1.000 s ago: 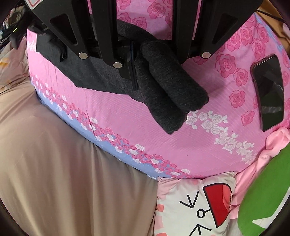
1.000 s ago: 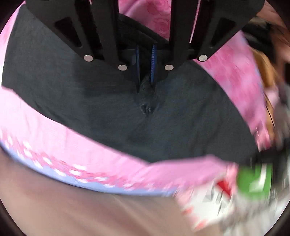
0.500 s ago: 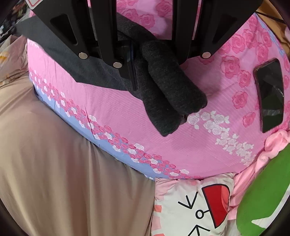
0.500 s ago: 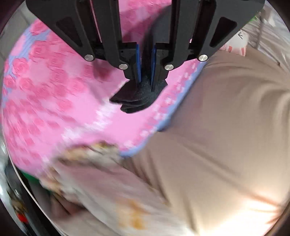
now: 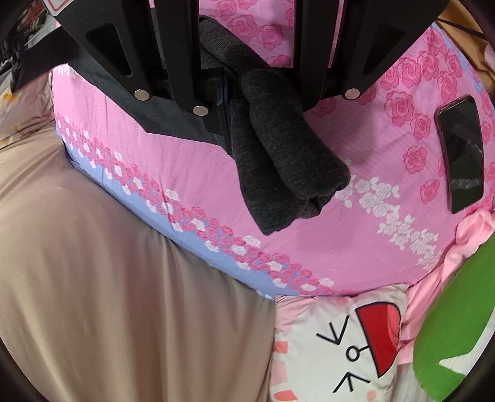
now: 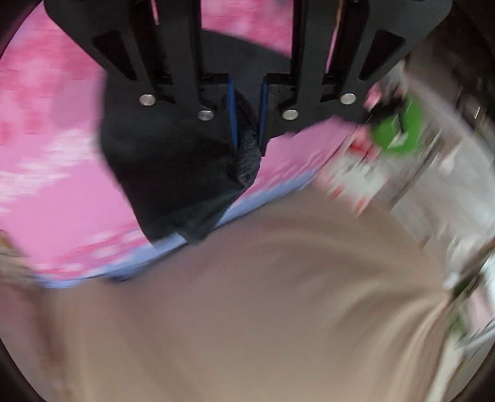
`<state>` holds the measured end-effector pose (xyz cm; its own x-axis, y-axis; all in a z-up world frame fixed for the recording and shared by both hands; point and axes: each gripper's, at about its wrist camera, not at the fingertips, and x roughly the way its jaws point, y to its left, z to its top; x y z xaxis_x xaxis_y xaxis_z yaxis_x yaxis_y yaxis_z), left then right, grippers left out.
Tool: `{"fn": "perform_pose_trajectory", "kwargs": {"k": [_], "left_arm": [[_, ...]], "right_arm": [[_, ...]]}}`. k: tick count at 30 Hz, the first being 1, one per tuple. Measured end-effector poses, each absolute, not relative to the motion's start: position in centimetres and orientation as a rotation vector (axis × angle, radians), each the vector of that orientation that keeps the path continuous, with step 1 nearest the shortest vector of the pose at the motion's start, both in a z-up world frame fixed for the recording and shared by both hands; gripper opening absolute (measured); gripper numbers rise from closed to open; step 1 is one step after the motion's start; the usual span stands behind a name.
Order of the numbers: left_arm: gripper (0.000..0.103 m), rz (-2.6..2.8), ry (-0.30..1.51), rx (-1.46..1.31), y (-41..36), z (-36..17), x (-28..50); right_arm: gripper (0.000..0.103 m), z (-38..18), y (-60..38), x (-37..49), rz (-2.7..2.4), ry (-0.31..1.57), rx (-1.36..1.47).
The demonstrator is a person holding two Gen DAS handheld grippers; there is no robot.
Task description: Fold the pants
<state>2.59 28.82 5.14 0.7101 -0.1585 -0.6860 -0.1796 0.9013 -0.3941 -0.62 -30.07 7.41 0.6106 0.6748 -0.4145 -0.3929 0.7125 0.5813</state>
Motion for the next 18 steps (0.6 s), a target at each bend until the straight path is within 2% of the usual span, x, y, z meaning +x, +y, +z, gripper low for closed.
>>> {"fn": "perform_pose_trajectory", "kwargs": {"k": [1,4,6,9,12,18], "left_arm": [[0.013,0.009,0.784,-0.454,28.7,5.3,2.5],[0.013,-0.003,0.781,-0.460,28.8,5.5,2.2],[0.013,-0.008,0.781,-0.455,28.9,5.4,2.1],[0.013,-0.018,0.778,-0.441,28.9,5.2,2.1],[0.013,-0.019,0.775,-0.444,28.8,4.9,2.3],[0.013,-0.011,0.763,-0.437,28.4,5.1,2.2]], "right_arm": [[0.055,6.4,-27.1,0.0,0.687,0.716,0.423],[0.056,4.0,-23.4,0.5,0.626,0.784,0.268],[0.056,3.8,-26.3,0.2,0.542,0.762,0.338],[0.065,3.4,-32.4,-1.4,0.344,0.733,0.435],[0.067,0.6,-37.0,-2.5,0.157,0.785,0.503],[0.067,-5.4,-37.0,-1.9,0.227,0.899,0.626]]}}
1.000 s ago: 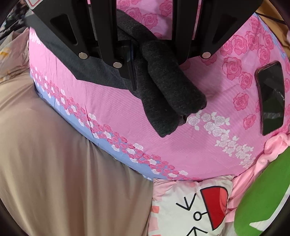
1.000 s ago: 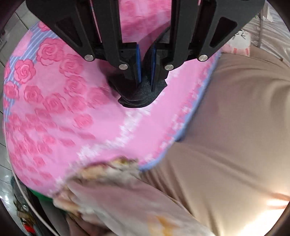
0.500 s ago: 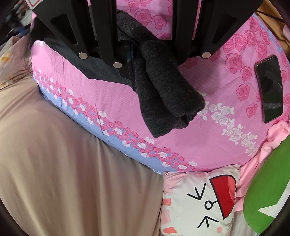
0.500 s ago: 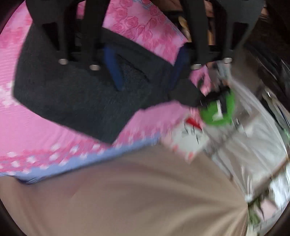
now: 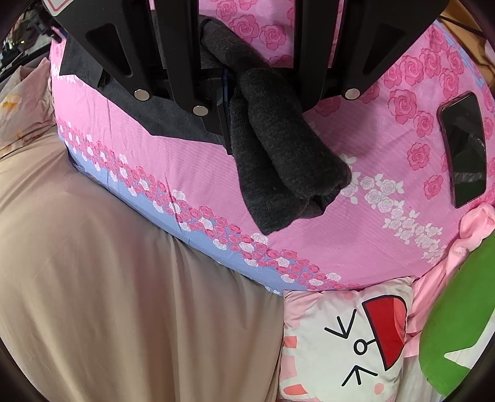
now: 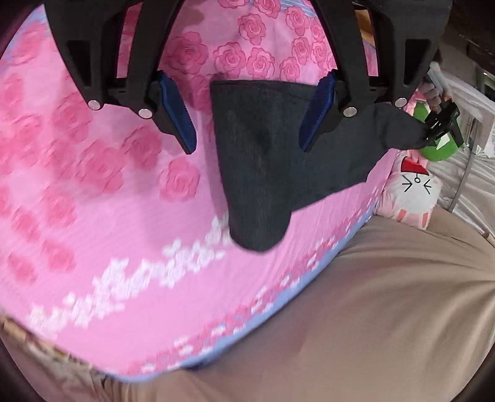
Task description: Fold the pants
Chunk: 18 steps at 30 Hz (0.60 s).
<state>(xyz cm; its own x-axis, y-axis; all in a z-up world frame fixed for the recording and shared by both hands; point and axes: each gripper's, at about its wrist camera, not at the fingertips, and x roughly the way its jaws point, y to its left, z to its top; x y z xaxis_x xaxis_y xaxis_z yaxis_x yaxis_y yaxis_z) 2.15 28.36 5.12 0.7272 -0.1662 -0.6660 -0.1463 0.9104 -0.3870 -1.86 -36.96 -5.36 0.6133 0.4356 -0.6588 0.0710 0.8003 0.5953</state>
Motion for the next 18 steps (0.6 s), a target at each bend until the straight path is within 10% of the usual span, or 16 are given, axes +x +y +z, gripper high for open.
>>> {"fn": "perform_pose_trajectory", "kwargs": {"k": [3,13,18], "left_arm": [[0.013,-0.007,0.762,-0.427,28.1,5.4,2.1],[0.013,-0.033,0.746,-0.378,26.1,6.2,1.5],[0.013,-0.008,0.762,-0.389,26.5,5.3,1.4]], "right_arm": [[0.010,-5.9,-35.3,-0.5,0.212,0.900,0.536],[0.019,-4.9,-37.3,0.2,0.059,0.947,0.352],[0.057,0.7,-35.0,-2.8,0.077,0.722,0.345]]}}
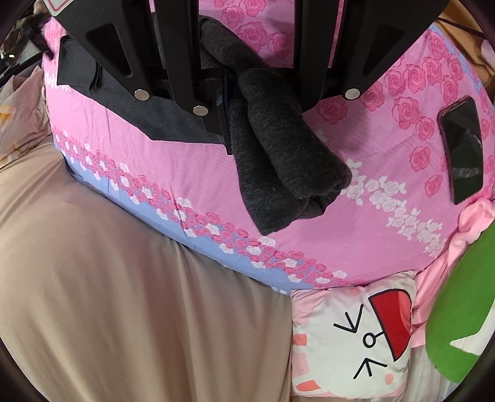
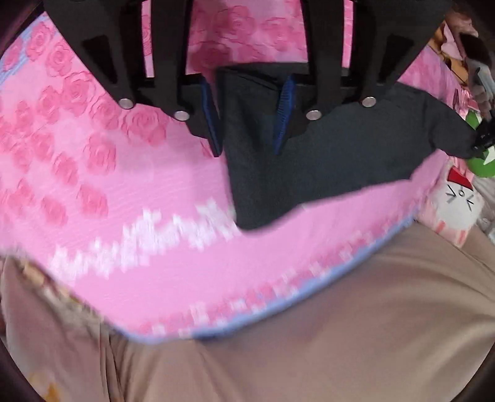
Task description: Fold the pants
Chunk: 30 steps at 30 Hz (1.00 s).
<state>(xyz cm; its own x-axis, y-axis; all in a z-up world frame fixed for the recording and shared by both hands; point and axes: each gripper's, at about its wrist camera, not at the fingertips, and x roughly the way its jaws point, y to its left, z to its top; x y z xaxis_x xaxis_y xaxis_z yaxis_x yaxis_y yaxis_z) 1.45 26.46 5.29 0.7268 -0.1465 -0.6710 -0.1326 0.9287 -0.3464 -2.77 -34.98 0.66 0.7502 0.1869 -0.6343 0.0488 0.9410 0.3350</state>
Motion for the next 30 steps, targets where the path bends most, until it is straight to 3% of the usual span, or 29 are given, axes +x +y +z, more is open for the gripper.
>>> {"fn": "perform_pose_trajectory", "kwargs": {"k": [1,2,7,9,11,13,14,18,22,24,26,30], "left_arm": [[0.013,-0.007,0.763,-0.394,26.6,5.2,1.4],[0.013,-0.008,0.763,-0.398,26.7,5.1,1.4],[0.013,-0.012,0.757,-0.409,26.8,4.9,1.1],[0.013,-0.023,0.756,-0.412,26.9,5.0,1.0],[0.013,-0.034,0.753,-0.410,27.1,5.2,1.0],[0.013,-0.046,0.749,-0.403,27.1,5.3,1.0],[0.013,-0.052,0.748,-0.399,27.0,5.3,1.1],[0.013,-0.069,0.736,-0.396,26.6,5.7,1.3],[0.013,-0.095,0.710,-0.386,25.5,7.2,0.9],[0.013,-0.112,0.691,-0.352,24.3,8.6,0.4],[0.013,-0.138,0.668,-0.295,22.4,10.3,-0.1],[0.014,-0.248,0.615,-0.182,16.7,14.0,-1.1]], "right_arm": [[0.068,1.3,-33.4,-2.6,0.122,0.712,0.323],[0.070,1.8,-31.5,-2.3,0.186,0.712,0.294],[0.067,-1.3,-19.7,0.4,0.433,0.840,0.068],[0.059,-3.1,-17.3,1.2,0.430,0.886,-0.017],[0.030,-4.6,-17.1,2.0,0.401,0.916,-0.042],[0.011,-4.5,-17.5,2.5,0.379,0.911,-0.025],[0.010,-4.3,-17.3,2.8,0.378,0.910,0.005],[0.010,-2.1,-15.2,2.6,0.486,0.870,0.027],[0.014,-5.5,-12.1,3.5,0.534,0.944,-0.019],[0.021,-5.1,-13.2,3.2,0.549,0.925,0.052],[0.041,-3.7,-15.3,2.7,0.527,0.882,0.116],[0.054,-0.5,-22.2,1.2,0.402,0.768,0.203]]}}
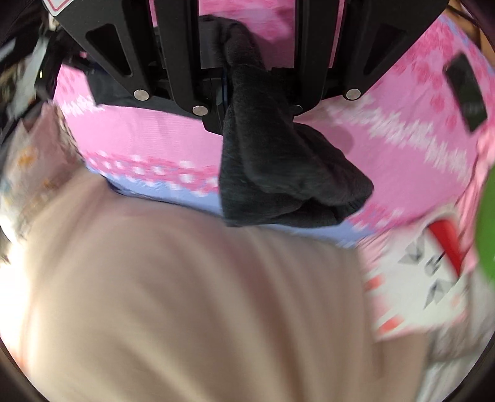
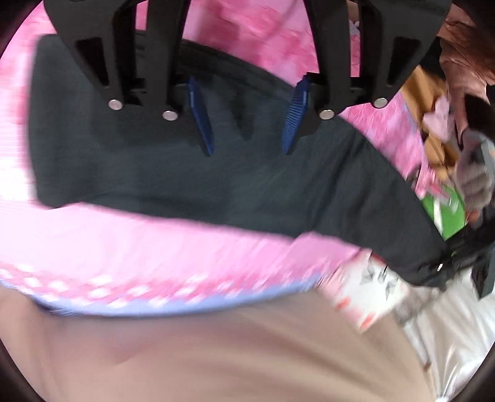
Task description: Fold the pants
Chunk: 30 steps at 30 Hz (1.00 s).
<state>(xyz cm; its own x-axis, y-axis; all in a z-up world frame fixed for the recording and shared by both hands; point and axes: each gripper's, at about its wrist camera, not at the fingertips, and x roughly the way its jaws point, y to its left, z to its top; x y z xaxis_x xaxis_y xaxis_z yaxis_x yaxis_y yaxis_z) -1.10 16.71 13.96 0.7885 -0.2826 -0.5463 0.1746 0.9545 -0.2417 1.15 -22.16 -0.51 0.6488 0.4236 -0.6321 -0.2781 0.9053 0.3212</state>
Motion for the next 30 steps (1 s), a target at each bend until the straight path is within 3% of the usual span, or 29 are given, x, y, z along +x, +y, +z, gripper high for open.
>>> {"fn": "perform_pose_trajectory", "kwargs": {"k": [4,6,7,8,13,17,24,25,26,28,30], "left_arm": [[0.018,-0.452,0.602,-0.055,7.1,16.6,-2.3],[0.038,-0.567,0.625,-0.017,2.5,16.5,-2.8],[0.069,-0.649,0.644,-0.002,-0.3,16.0,-3.3],[0.090,-0.705,0.645,0.009,-2.3,15.4,-3.7],[0.090,-0.738,0.681,0.037,-6.3,11.6,-4.2],[0.090,-0.617,0.774,-0.043,-4.0,8.8,-2.4],[0.090,-0.376,0.756,-0.055,1.9,6.4,-2.1],[0.090,-0.337,0.741,-0.040,2.7,6.2,-2.4],[0.090,-0.314,0.733,-0.036,3.4,6.0,-2.6],[0.090,-0.290,0.736,-0.048,4.8,5.6,-2.3],[0.090,-0.281,0.747,-0.079,5.9,5.5,-2.0]], "right_arm": [[0.058,0.5,-29.4,-0.3,0.248,0.708,0.313],[0.059,0.2,-32.4,-1.2,0.196,0.692,0.375],[0.059,0.0,-33.6,-1.6,0.176,0.687,0.399],[0.059,-0.3,-34.4,-2.0,0.163,0.685,0.420],[0.059,-1.4,-36.8,-3.2,0.190,0.699,0.510],[0.065,-1.9,-35.5,-2.8,0.297,0.719,0.551],[0.077,-5.0,-29.9,1.9,0.330,0.853,0.447],[0.075,-5.3,-29.3,2.3,0.323,0.843,0.434],[0.043,-5.2,-28.7,2.7,0.335,0.843,0.420],[0.018,-4.7,-28.1,3.1,0.348,0.852,0.433],[0.016,-1.9,-27.7,2.7,0.379,0.792,0.419]]}}
